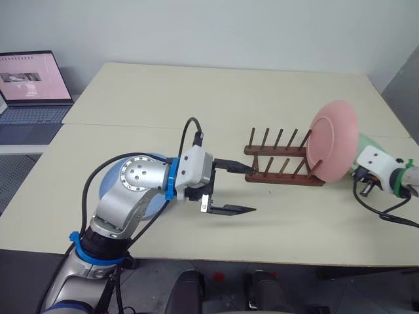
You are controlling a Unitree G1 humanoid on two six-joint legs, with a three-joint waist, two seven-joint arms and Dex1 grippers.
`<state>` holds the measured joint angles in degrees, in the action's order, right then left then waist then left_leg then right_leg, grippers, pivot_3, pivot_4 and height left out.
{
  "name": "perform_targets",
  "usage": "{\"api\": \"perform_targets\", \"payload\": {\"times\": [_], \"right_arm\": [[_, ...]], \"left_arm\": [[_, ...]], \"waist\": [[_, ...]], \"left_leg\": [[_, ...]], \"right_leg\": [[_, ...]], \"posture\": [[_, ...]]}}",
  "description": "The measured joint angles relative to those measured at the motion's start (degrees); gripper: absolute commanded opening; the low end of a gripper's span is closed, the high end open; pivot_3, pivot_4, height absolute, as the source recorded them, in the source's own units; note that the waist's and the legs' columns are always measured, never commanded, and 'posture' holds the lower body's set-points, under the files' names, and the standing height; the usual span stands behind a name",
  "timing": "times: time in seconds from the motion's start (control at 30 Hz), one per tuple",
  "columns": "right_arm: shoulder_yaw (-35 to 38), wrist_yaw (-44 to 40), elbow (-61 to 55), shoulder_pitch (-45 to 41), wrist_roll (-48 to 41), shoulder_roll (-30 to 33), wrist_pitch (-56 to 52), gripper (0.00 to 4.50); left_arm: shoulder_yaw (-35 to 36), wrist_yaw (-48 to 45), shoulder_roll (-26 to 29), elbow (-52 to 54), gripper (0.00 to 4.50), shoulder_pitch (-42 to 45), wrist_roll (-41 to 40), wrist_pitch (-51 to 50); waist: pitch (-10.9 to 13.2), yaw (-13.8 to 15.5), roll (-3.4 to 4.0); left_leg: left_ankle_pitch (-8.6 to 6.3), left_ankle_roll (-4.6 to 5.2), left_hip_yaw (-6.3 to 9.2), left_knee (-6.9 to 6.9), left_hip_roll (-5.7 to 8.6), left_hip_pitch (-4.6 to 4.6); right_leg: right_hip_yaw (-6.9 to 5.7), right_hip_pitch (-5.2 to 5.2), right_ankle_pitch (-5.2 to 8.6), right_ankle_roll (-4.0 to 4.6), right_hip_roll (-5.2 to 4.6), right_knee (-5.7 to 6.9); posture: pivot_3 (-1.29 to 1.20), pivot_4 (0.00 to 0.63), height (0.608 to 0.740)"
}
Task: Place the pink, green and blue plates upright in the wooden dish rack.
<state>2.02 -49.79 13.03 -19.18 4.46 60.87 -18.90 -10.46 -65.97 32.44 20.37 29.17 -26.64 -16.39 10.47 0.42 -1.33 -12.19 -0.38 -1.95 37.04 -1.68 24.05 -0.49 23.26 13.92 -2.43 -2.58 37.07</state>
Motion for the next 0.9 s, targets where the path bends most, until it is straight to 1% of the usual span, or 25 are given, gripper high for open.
{"api": "perform_targets", "payload": {"times": [0.13, 0.23, 0.3, 0.37, 0.43, 0.47, 0.5, 0.57, 0.6, 0.7, 0.73, 0.8, 0.83, 0.9], "right_arm": [[8.4, 3.6, -3.8, -0.8, -0.2, 4.2, -0.9, 0.04], [12.6, 5.6, -5.6, -6.7, -1.4, 5.6, -0.9, 0.04], [14.0, 6.1, -8.5, -12.1, -4.2, 5.0, -2.0, 0.04], [15.5, 5.8, -13.5, -17.7, -10.1, 1.7, -5.8, 0.04], [16.0, 5.2, -18.6, -20.7, -16.1, -1.5, -10.6, 0.04], [16.5, 5.3, -21.1, -22.2, -20.1, -3.9, -14.2, 0.04], [17.3, 5.8, -25.2, -23.9, -26.7, -7.9, -19.7, 0.04], [17.8, 6.6, -30.0, -25.6, -35.2, -11.2, -26.8, 0.04], [18.3, 7.5, -32.1, -26.7, -39.3, -12.3, -30.3, 0.04], [21.9, 11.6, -35.8, -29.3, -51.5, -14.7, -39.7, 0.04], [23.8, 14.0, -36.7, -29.6, -56.8, -15.9, -42.9, 0.04], [26.1, 18.2, -37.7, -28.6, -64.5, -17.6, -47.2, 0.04], [26.6, 19.4, -37.8, -28.1, -66.3, -18.1, -48.1, 0.04], [29.0, 24.2, -37.6, -23.8, -72.5, -19.3, -50.2, 0.04]], "left_arm": [[4.3, 2.2, 1.8, 0.0, 3.64, -0.3, -2.1, -3.3], [5.5, 2.7, 2.9, 0.0, 3.64, -0.4, -2.6, -4.3], [5.6, 2.5, 3.4, -0.1, 3.64, -0.5, -2.6, -4.4], [5.7, 2.1, 3.9, -0.8, 3.64, -0.3, -2.4, -4.3], [5.7, 1.7, 4.0, -1.2, 3.64, -0.1, -2.3, -4.1], [5.8, 1.6, 4.0, -1.7, 3.64, 0.0, -2.3, -4.0], [5.7, 1.5, 4.0, -2.5, 3.64, 0.4, -2.2, -4.0], [5.7, 1.5, 4.1, -2.8, 3.64, 1.1, -2.2, -4.0], [5.7, 1.4, 4.0, -2.8, 3.64, 1.2, -2.1, -4.0], [5.7, 1.4, 4.4, -2.9, 3.64, 1.2, -2.0, -3.9], [5.7, 1.4, 4.4, -2.9, 3.64, 1.2, -2.0, -3.9], [5.7, 1.4, 4.4, -2.9, 3.64, 1.2, -2.0, -3.9], [5.7, 1.5, 4.4, -2.9, 3.64, 1.2, -1.9, -3.9], [5.6, 1.5, 4.3, -2.7, 3.64, 1.2, -2.0, -4.1]], "waist": [[0.0, -0.5, 0.03], [0.0, -1.0, 0.08], [0.0, -1.3, 0.08], [0.0, -1.4, 0.08], [0.0, -1.4, 0.06], [0.0, -1.4, 0.06], [0.0, -1.4, 0.07], [0.0, -1.3, 0.07], [0.0, -1.2, 0.08], [0.0, -0.3, 0.08], [0.0, -0.1, 0.06], [0.0, 0.0, 0.06], [0.0, 0.0, 0.06], [0.0, 0.1, 0.02]], "left_leg": [[0.00, 0.00, -0.03, -0.01, -0.03, -0.07], [0.00, 0.00, -0.04, -0.01, -0.07, -0.17], [0.00, 0.00, 0.02, -0.02, -0.13, -0.17], [0.00, 0.00, 0.08, -0.02, -0.24, -0.17], [0.00, 0.00, 0.11, -0.02, -0.28, -0.15], [0.00, 0.00, 0.10, -0.02, -0.33, -0.14], [0.00, 0.00, 0.09, -0.02, -0.34, -0.12], [0.00, 0.00, 0.09, -0.02, -0.37, -0.06], [0.00, 0.00, 0.08, -0.02, -0.63, -0.05], [-0.01, -0.01, 0.04, -0.01, -0.72, 0.07], [-0.01, -0.02, 0.04, -0.01, -0.71, 0.08], [-0.01, -0.02, 0.02, 0.01, -0.71, 0.08], [-0.01, -0.02, 0.01, 0.02, -0.72, 0.08], [-0.01, -0.01, 0.00, 0.02, -0.73, 0.07]], "right_leg": [[0.02, 0.00, 0.07, -0.13, 0.02, 0.04], [0.08, -0.01, 0.07, -0.11, 0.10, 0.09], [0.08, 0.00, 0.03, -0.04, 0.20, 0.09], [0.07, -0.01, 0.00, 0.03, 0.34, 0.08], [0.00, -0.03, 0.01, 0.05, 0.36, 0.08], [0.01, -0.03, -0.01, 0.08, 0.37, 0.08], [0.04, -0.01, -0.06, 0.16, 0.37, 0.09], [0.00, 0.01, -0.15, 0.31, 0.36, 0.06], [0.01, 0.02, -0.16, 0.32, 0.33, 0.06], [-0.06, 0.04, -0.16, 0.33, 0.34, -0.06], [-0.06, 0.03, -0.16, 0.34, 0.32, -0.07], [-0.04, 0.03, -0.17, 0.34, 0.32, -0.07], [-0.03, 0.03, -0.18, 0.35, 0.32, -0.05], [-0.07, 0.01, -0.19, 0.36, 0.34, -0.05]], "posture": [[0.00, 0.150, 0.740], [0.00, 0.150, 0.740], [0.00, 0.150, 0.740], [0.00, 0.150, 0.740], [0.00, 0.150, 0.740], [0.00, 0.150, 0.740], [0.00, 0.150, 0.740], [0.00, 0.150, 0.740], [0.00, 0.150, 0.740], [0.00, 0.150, 0.740], [0.00, 0.150, 0.740], [0.00, 0.150, 0.740], [0.00, 0.150, 0.740], [0.00, 0.150, 0.740]]}}
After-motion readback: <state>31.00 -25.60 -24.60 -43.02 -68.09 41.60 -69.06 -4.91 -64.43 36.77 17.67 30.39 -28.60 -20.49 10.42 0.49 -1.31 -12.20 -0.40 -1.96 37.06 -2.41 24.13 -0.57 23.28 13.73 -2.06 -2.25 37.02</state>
